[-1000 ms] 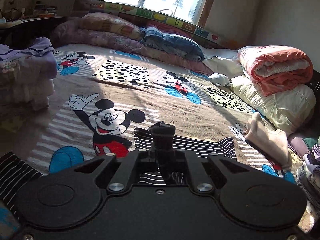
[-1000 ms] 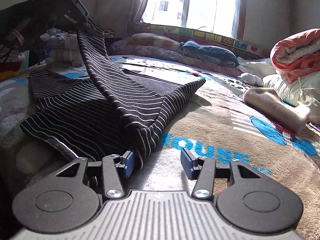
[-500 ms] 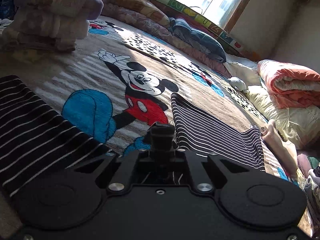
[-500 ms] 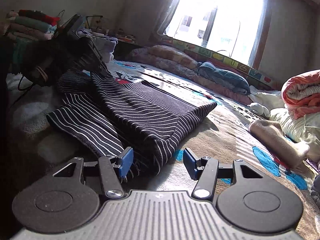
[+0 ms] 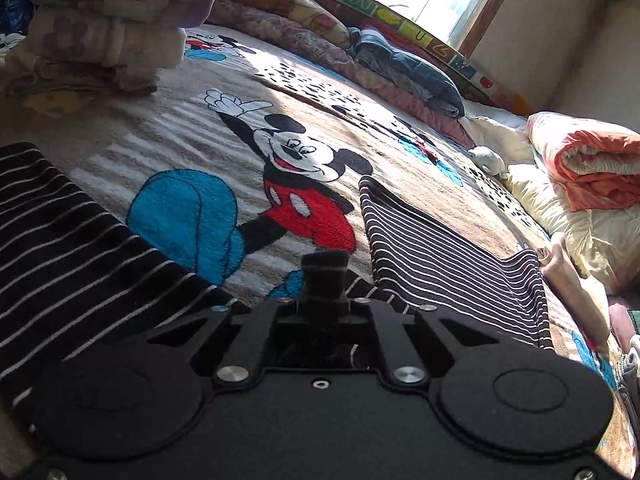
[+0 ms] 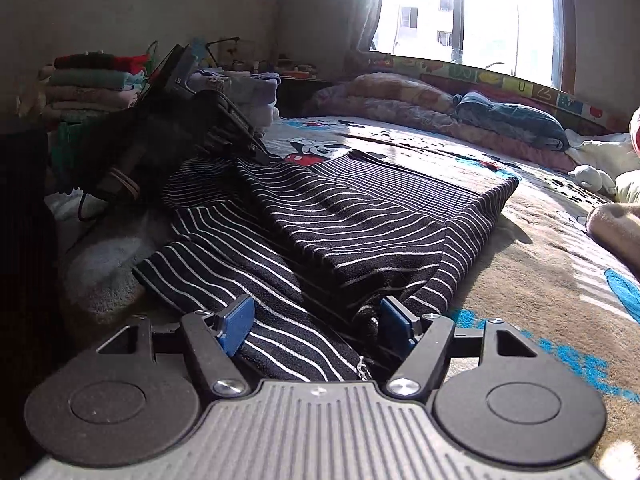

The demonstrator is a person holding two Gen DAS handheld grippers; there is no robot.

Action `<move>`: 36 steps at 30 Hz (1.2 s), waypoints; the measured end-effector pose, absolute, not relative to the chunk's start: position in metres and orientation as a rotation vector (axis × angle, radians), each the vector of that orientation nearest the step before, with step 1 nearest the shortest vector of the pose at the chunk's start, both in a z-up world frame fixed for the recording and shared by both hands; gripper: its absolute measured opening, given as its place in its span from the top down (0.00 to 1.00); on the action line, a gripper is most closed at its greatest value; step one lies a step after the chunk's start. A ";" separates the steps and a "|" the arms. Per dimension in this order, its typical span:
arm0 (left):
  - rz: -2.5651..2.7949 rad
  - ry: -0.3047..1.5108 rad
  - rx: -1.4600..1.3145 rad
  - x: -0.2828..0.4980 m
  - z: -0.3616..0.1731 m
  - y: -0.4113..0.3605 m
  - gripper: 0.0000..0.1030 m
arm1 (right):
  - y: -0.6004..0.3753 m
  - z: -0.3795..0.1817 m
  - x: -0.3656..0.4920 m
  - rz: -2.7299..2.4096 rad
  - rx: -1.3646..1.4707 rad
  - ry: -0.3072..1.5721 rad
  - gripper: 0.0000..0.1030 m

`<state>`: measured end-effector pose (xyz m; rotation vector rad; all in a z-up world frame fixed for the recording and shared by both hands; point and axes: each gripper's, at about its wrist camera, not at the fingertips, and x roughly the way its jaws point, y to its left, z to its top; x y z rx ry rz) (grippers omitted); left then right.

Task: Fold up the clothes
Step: 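Lower the open left tool onto the trouser edge and grasp it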

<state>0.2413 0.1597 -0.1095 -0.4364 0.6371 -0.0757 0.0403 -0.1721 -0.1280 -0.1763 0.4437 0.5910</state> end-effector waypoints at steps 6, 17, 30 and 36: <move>0.045 0.601 -0.409 0.225 -0.098 0.172 0.69 | -0.175 -0.122 0.040 0.578 -0.154 0.407 0.33; -0.197 0.532 -0.241 0.232 -0.043 0.070 0.56 | -0.182 -0.119 0.061 0.570 -0.091 0.404 0.27; -0.435 0.739 -0.035 0.365 -0.060 -0.117 0.56 | -0.188 -0.128 0.074 0.667 -0.008 0.474 0.27; -0.380 0.793 -0.024 0.396 -0.079 -0.134 0.93 | -0.191 -0.129 0.075 0.721 0.009 0.491 0.27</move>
